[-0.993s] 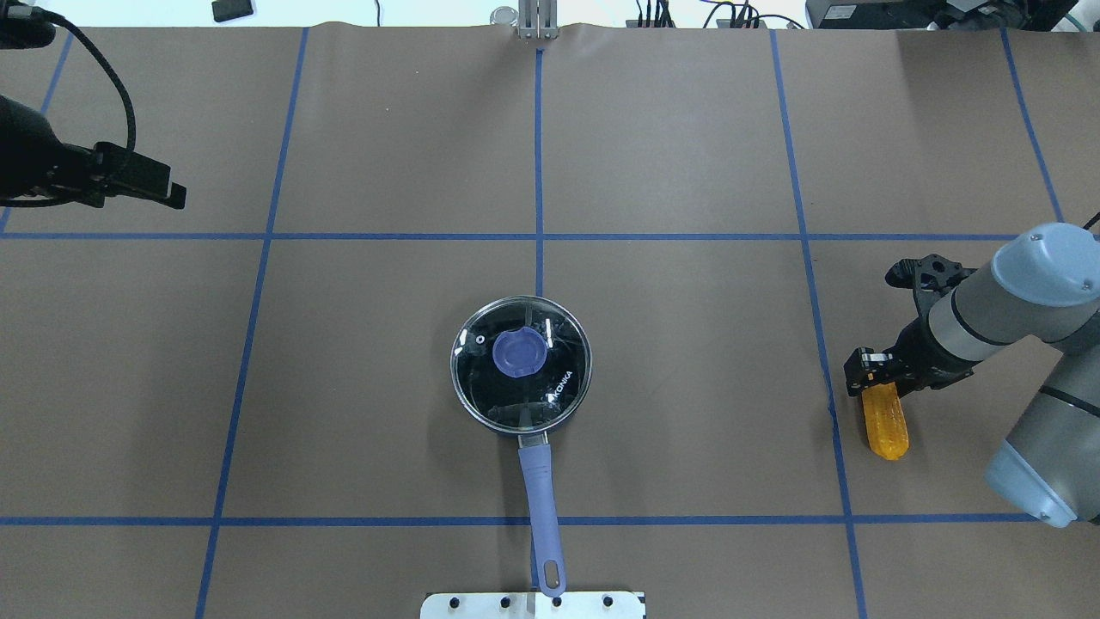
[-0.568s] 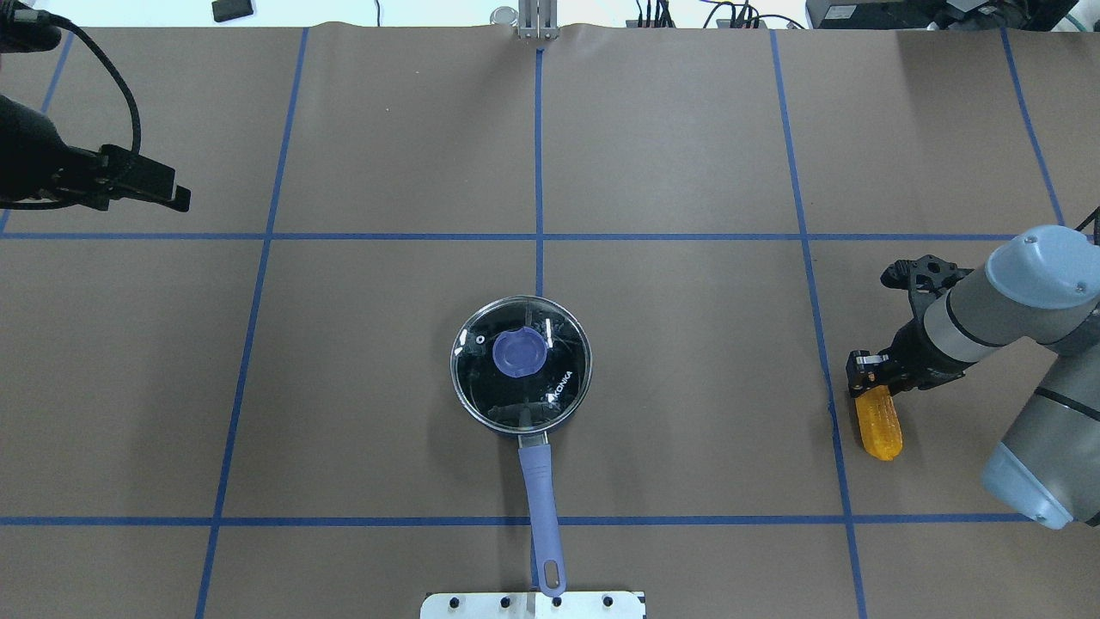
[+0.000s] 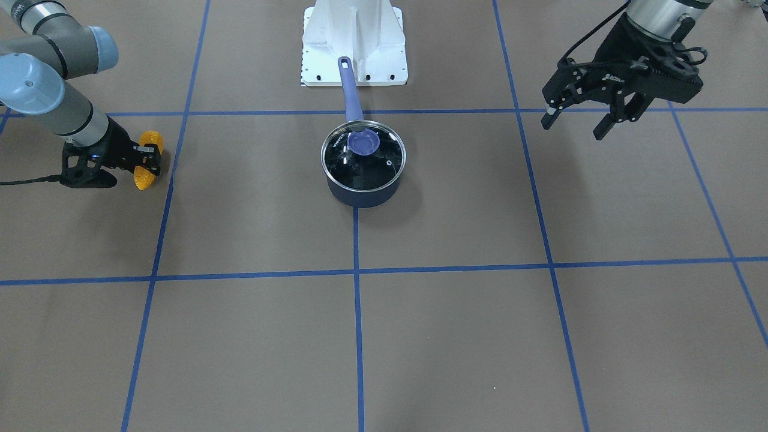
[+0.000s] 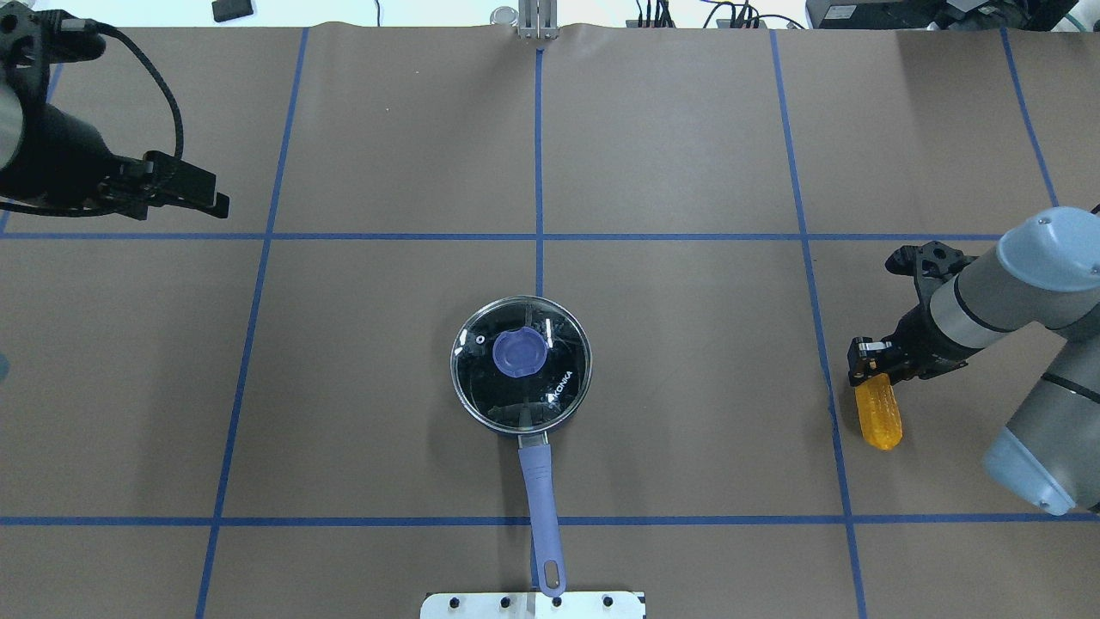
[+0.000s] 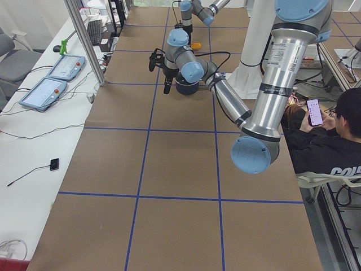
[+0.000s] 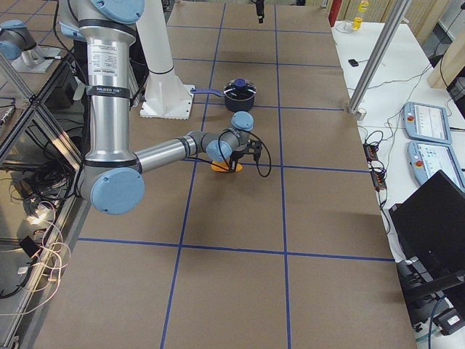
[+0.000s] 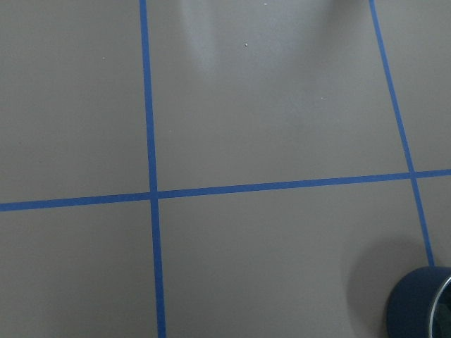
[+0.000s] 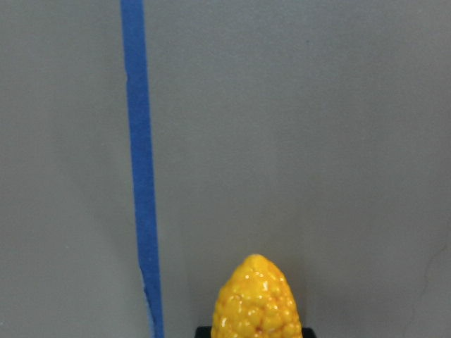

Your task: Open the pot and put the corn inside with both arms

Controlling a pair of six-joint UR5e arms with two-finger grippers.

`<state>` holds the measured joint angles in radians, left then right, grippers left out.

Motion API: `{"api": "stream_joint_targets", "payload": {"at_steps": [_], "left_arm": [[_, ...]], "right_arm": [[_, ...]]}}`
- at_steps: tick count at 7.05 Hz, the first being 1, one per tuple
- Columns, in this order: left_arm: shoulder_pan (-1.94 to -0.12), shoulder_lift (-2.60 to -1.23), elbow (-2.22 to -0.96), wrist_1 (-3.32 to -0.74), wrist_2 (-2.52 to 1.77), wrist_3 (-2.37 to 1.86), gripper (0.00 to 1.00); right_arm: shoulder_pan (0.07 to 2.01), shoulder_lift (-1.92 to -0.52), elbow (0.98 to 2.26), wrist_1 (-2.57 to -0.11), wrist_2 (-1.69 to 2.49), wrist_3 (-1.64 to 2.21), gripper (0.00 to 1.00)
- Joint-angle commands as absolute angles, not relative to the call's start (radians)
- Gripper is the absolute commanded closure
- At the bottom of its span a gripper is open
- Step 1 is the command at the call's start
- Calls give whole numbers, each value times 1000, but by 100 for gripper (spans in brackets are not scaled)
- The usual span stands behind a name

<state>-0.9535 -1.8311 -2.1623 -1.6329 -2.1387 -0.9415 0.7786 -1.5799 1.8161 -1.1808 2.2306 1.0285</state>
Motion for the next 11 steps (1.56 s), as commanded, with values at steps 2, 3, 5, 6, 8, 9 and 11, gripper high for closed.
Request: {"api": "stream_joint_targets", "payload": {"at_steps": [2, 3, 5, 6, 8, 9, 11], "left_arm": [[-780, -1982, -2163, -1510, -2004, -1088, 1], [-685, -2026, -2157, -1481, -1935, -1129, 1], [-593, -2101, -2140, -1418, -1884, -1158, 1], [-577, -2126, -2117, -1417, -1884, -1160, 1], [-533, -2202, -2048, -1417, -1849, -1198, 1], [-508, -2227, -2025, -1417, -1839, -1224, 1], [-456, -2272, -1968, -1419, -1786, -1247, 1]], "right_arm": [[885, -1488, 1827, -1253, 2298, 1017, 73], [906, -1459, 1830, -1264, 2296, 1014, 73], [945, -1424, 1830, -1269, 2292, 997, 73], [962, -1408, 1830, -1270, 2299, 991, 73], [968, -1340, 1832, -1339, 2299, 991, 73], [969, -1309, 1832, -1374, 2299, 991, 73], [974, -1299, 1832, -1378, 2301, 991, 73]]}}
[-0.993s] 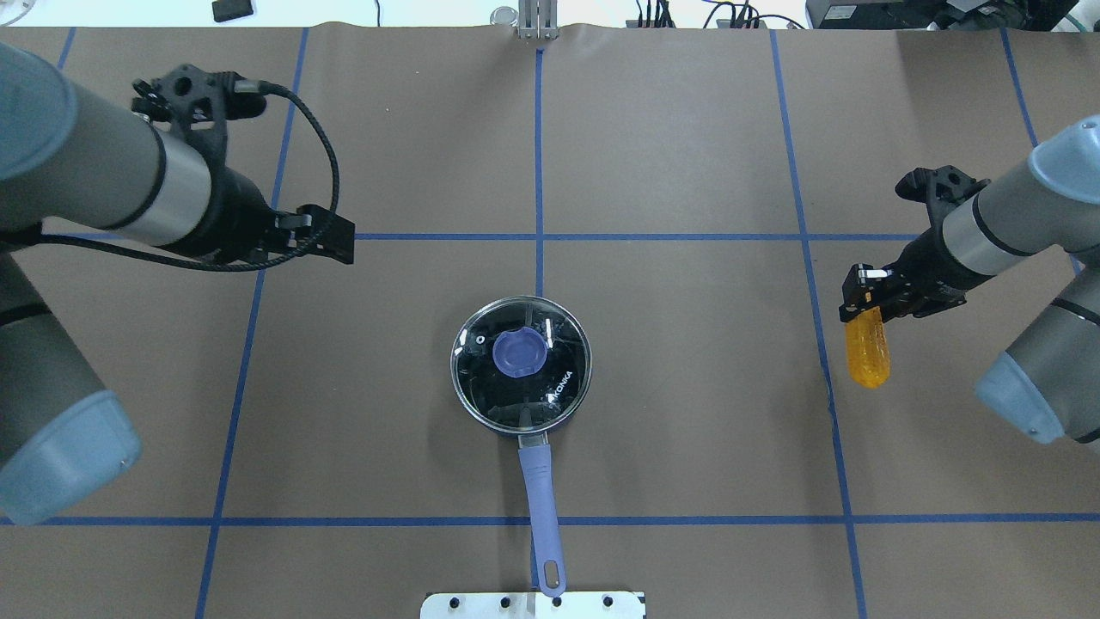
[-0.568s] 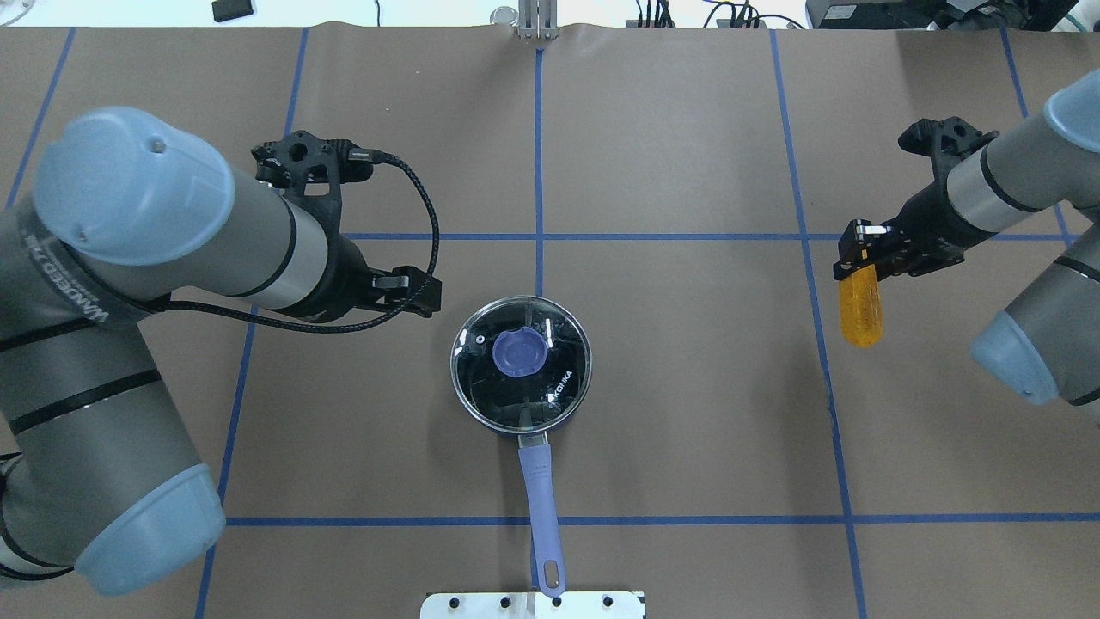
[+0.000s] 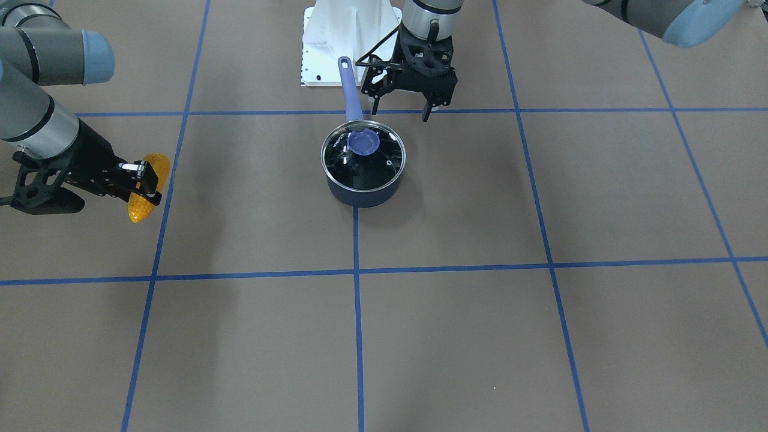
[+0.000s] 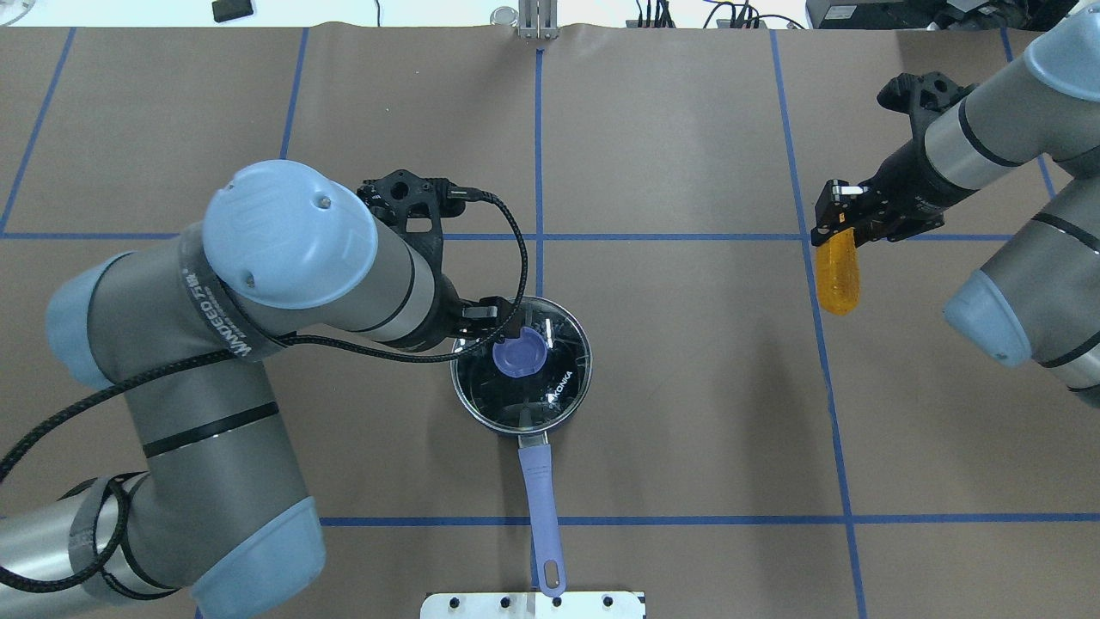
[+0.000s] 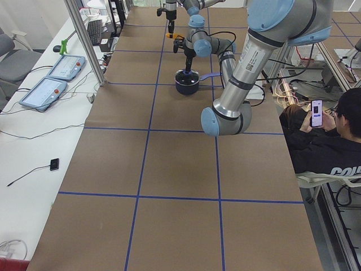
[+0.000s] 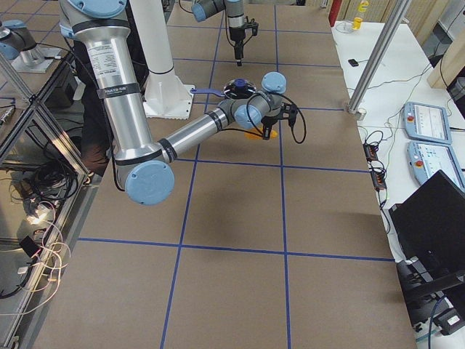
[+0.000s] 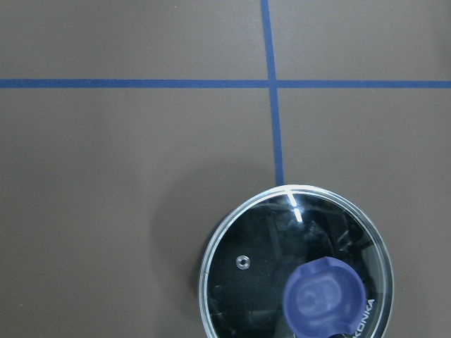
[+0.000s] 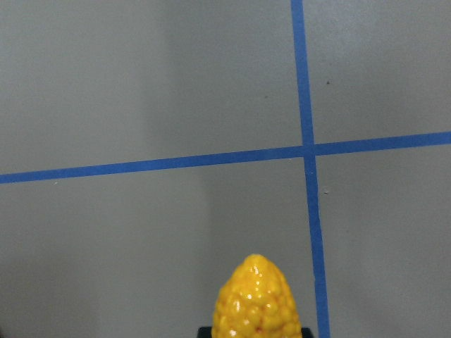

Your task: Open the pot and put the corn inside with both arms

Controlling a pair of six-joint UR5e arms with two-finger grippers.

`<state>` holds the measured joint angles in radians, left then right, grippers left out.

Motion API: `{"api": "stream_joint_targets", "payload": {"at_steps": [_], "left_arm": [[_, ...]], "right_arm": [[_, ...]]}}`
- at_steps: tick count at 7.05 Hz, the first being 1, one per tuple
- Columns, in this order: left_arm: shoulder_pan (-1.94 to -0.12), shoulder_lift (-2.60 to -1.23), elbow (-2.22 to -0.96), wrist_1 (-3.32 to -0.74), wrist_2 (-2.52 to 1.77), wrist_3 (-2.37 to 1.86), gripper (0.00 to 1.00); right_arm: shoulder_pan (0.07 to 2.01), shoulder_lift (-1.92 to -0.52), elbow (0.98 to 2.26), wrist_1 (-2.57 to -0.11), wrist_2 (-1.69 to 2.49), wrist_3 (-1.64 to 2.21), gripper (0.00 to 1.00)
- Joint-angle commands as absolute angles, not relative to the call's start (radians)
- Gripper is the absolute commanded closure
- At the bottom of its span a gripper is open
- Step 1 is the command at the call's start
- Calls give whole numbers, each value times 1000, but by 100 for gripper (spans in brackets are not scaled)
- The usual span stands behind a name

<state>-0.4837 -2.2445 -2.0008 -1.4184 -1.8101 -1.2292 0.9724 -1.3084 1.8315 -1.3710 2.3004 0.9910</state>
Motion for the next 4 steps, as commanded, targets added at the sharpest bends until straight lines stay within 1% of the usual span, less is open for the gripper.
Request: {"api": "stream_joint_targets", "payload": {"at_steps": [1, 2, 3, 4], "left_arm": [[-443, -2299, -1927, -1420, -1784, -1249, 1], [-443, -2345, -1851, -1428, -1784, -1247, 1], [-443, -2374, -1806, -1430, -1784, -1247, 1], [-442, -2375, -1792, -1431, -1784, -1246, 1]], "right_arm": [[974, -1286, 1830, -1379, 2302, 991, 73], [973, -1284, 1830, -1379, 2303, 991, 73], [971, -1284, 1832, -1379, 2303, 991, 73], [971, -1284, 1830, -1378, 2303, 991, 73]]}}
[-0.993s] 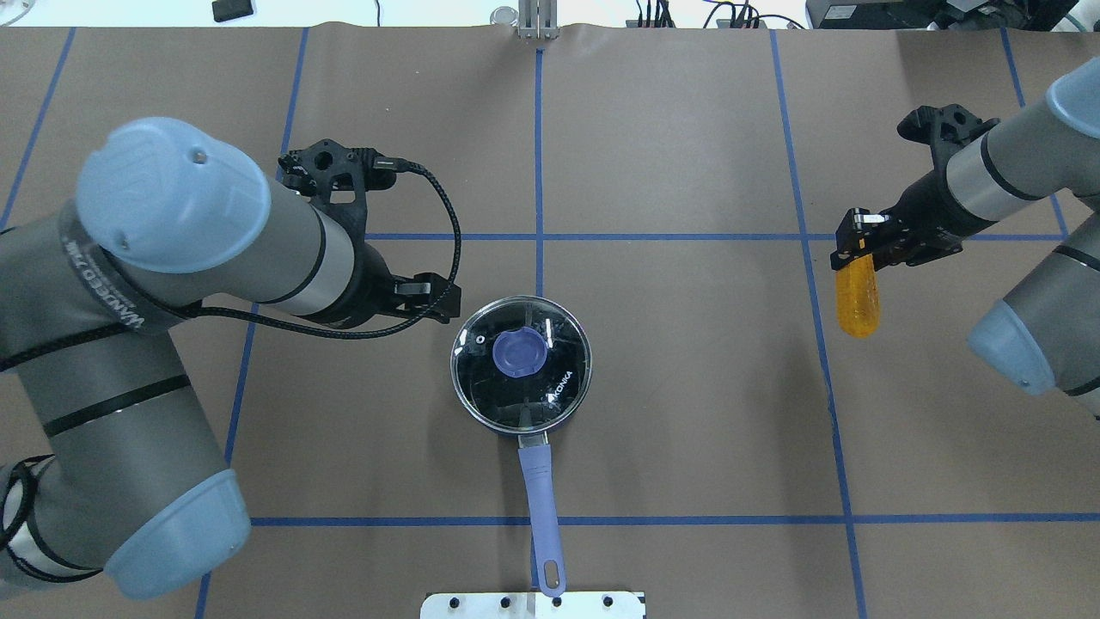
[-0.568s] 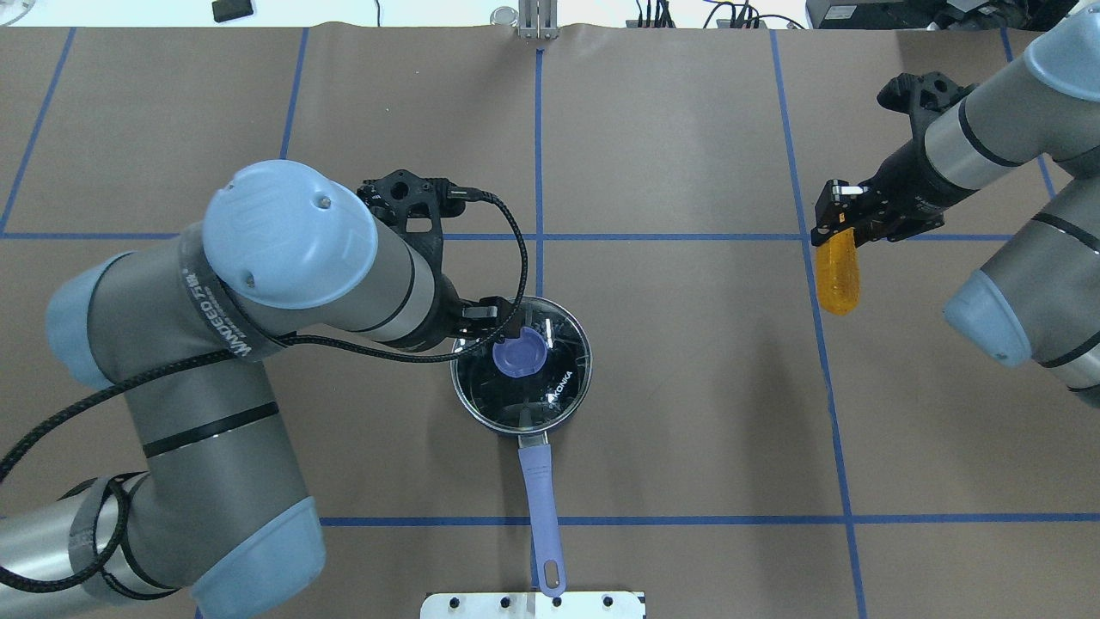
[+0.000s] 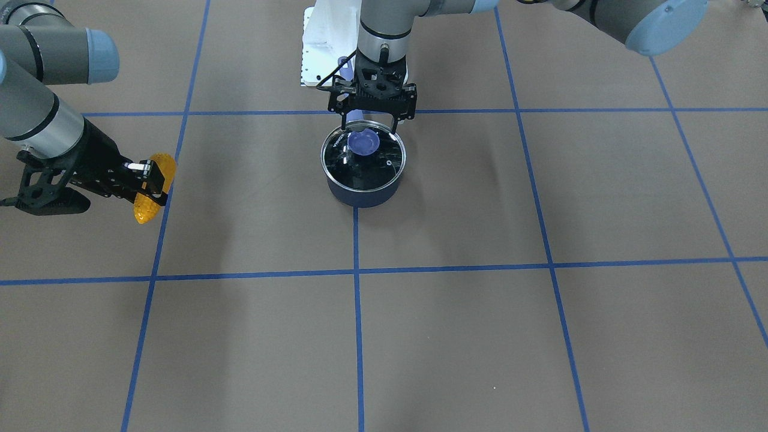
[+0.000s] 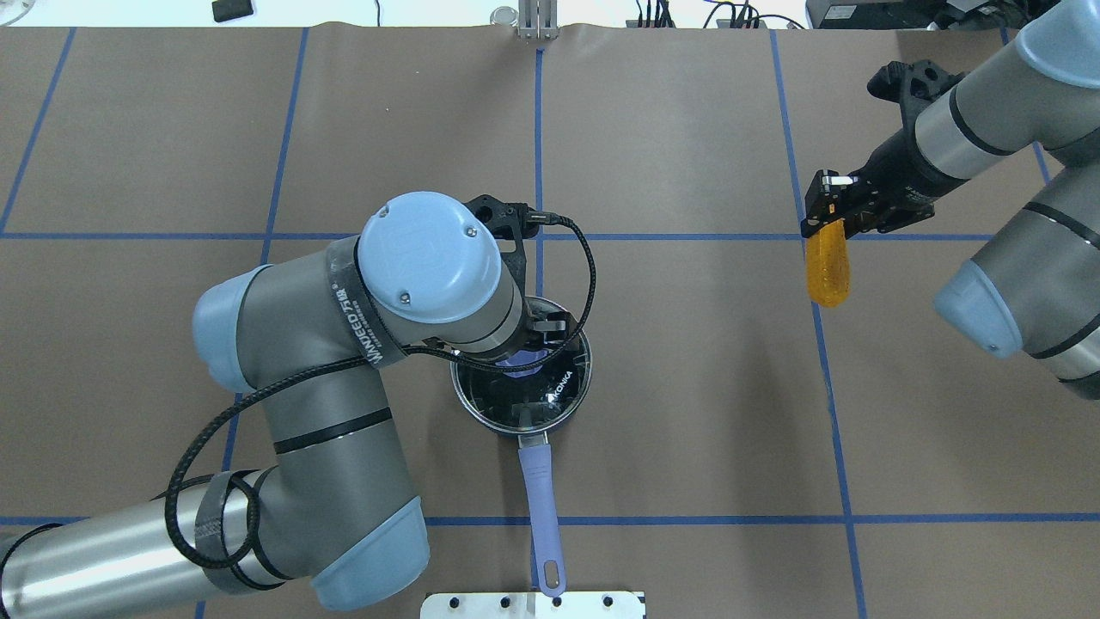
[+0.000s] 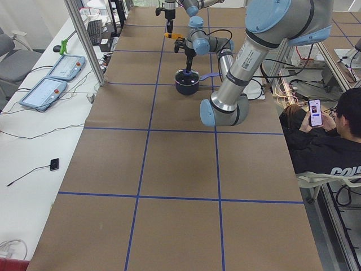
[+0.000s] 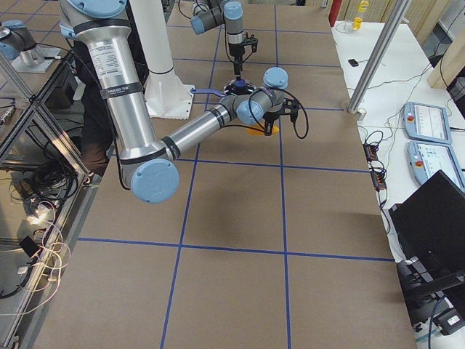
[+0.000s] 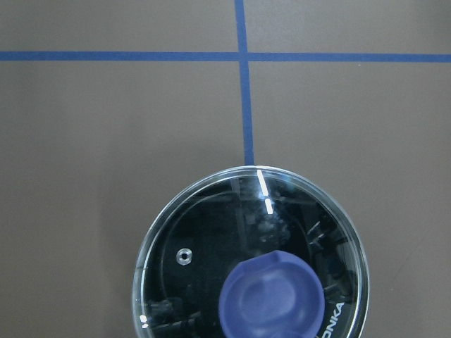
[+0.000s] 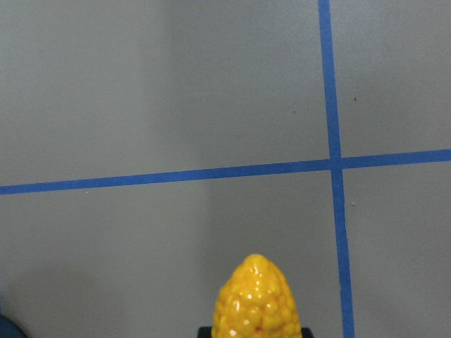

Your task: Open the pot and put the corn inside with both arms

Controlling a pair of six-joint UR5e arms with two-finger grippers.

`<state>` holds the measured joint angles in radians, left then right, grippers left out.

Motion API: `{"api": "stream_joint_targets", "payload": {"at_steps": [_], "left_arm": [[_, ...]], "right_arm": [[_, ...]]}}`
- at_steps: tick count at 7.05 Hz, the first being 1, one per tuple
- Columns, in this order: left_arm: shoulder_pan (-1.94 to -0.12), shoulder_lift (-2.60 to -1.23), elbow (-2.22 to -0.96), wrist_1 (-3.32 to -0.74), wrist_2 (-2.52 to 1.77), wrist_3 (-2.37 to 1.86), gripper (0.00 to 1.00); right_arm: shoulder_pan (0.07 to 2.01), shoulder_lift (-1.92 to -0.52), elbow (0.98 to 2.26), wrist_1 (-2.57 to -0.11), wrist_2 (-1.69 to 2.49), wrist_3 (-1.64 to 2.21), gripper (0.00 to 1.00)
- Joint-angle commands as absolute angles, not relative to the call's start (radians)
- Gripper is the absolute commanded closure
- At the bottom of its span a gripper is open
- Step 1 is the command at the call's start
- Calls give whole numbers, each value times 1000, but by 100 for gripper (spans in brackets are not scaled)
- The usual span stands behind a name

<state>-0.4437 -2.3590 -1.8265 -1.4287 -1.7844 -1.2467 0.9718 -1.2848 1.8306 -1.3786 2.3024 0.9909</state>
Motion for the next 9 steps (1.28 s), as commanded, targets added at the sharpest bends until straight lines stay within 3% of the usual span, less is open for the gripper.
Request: {"api": "stream_joint_targets", "payload": {"at_steps": [1, 8, 9], "left_arm": [[-443, -2373, -1775, -1437, -1784, -1241, 1], [-443, -2382, -1707, -1486, -1782, -1247, 3], [-443, -2382, -1709, -1486, -1784, -1241, 12]], "right_arm": [[968, -1284, 1829, -1379, 2303, 991, 73], [956, -1267, 1827, -1379, 2295, 992, 72], [956, -1266, 1827, -1379, 2295, 992, 72]]}}
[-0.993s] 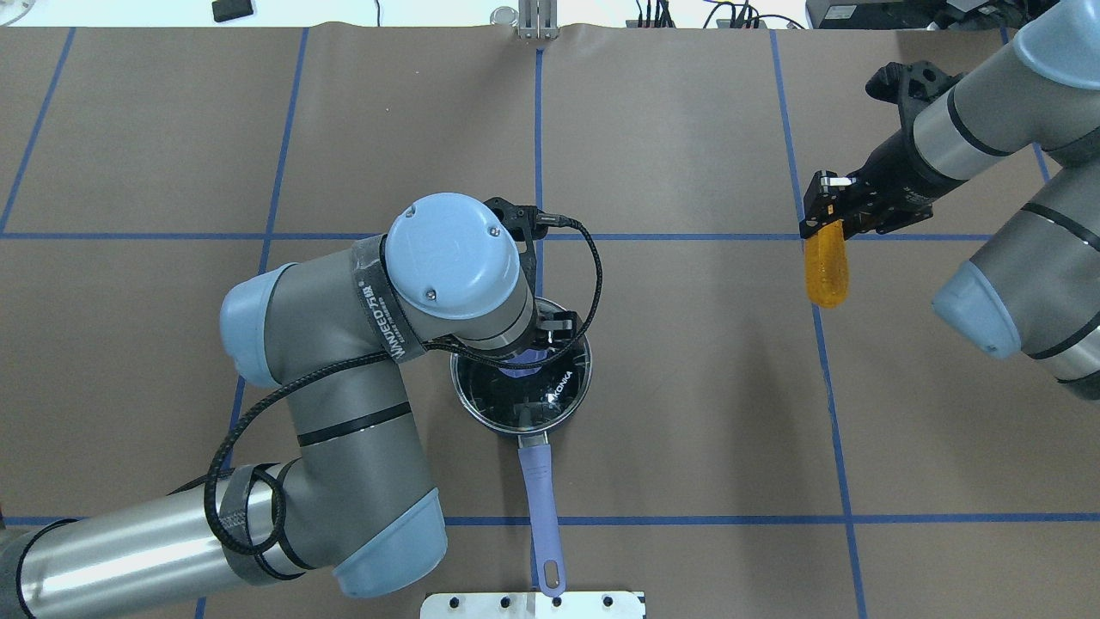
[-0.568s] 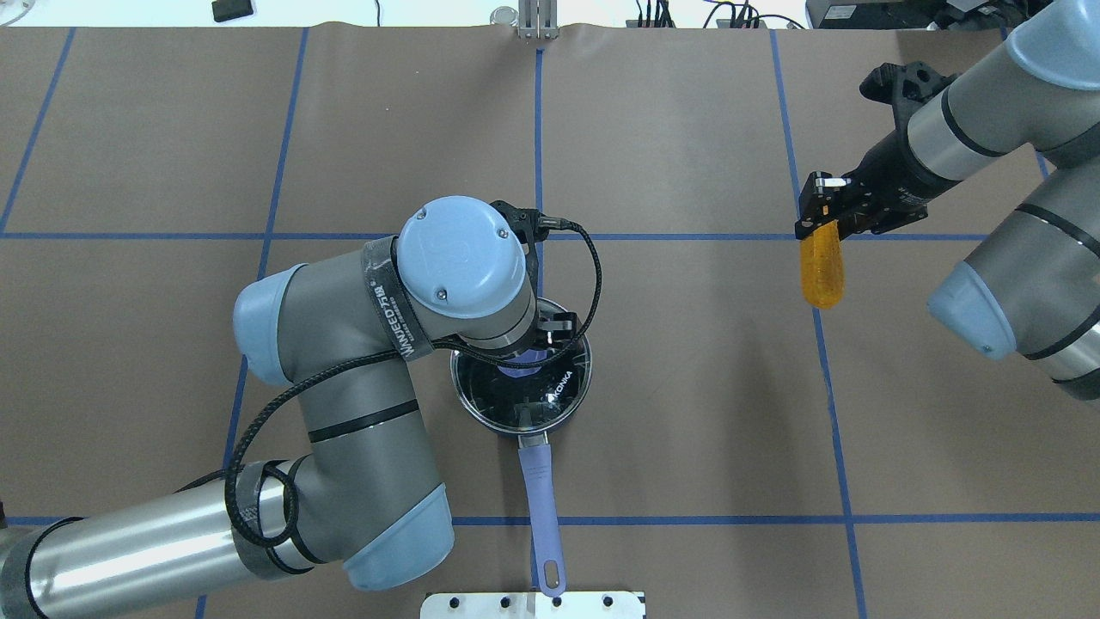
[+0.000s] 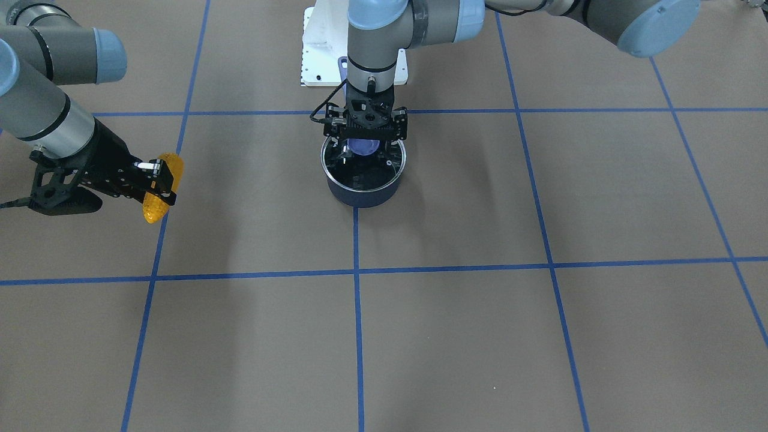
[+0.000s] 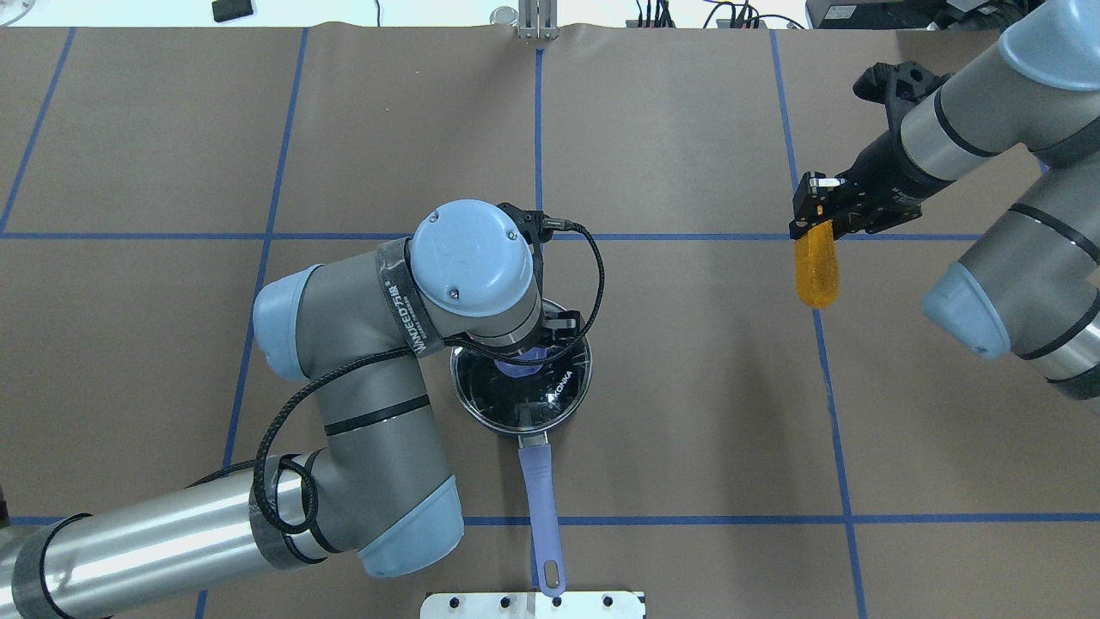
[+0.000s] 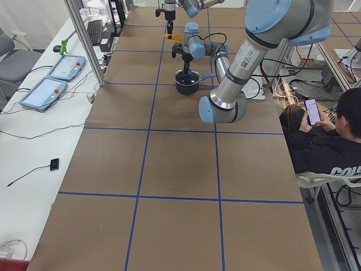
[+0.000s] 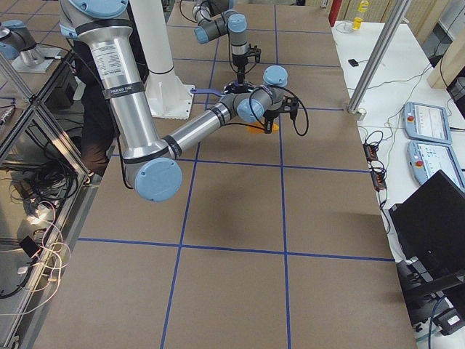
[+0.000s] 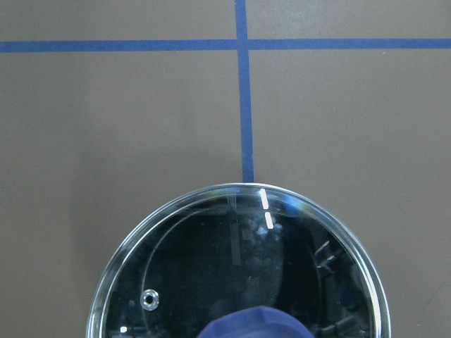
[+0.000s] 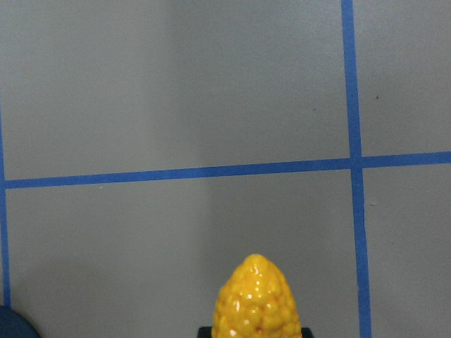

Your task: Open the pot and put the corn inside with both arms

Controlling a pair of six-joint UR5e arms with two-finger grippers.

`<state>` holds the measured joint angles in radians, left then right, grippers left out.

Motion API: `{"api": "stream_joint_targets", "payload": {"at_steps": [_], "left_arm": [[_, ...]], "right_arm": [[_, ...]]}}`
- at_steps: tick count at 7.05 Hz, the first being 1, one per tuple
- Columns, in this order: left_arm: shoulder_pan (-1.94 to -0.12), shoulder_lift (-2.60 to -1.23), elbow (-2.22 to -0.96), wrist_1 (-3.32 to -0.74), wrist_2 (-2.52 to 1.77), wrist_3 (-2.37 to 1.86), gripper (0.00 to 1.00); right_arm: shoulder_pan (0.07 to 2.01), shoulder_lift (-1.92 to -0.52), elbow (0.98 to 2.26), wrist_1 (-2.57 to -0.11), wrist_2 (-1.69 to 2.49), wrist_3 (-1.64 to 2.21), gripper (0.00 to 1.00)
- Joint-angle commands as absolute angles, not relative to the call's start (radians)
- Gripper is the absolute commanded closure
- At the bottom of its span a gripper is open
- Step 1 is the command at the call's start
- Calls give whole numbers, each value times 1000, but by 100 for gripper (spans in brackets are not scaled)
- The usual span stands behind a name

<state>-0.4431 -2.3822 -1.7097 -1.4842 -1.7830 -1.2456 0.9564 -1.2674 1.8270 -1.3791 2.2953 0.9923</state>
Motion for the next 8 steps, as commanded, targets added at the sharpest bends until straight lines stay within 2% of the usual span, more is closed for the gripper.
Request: {"api": "stream_joint_targets", "payload": {"at_steps": [1, 2, 3, 5, 8], "left_arm": [[-443, -2381, -1709, -1486, -1784, -1236, 22], [-443, -2378, -1710, -1486, -1784, -1238, 40], [-443, -2376, -1715, -1486, -1784, -1238, 41], [-443, -2375, -1717, -1485, -1783, -1236, 52], [-443, -2379, -1733, -1482, -1786, -1233, 53]], "right_arm": [[956, -1261, 1827, -1379, 2295, 992, 72], [954, -1259, 1827, -1379, 2295, 992, 72], [954, -1259, 1827, -1379, 2295, 992, 72], [951, -1259, 1827, -1379, 2293, 992, 72], [946, -1259, 1822, -1379, 2289, 991, 72]]}}
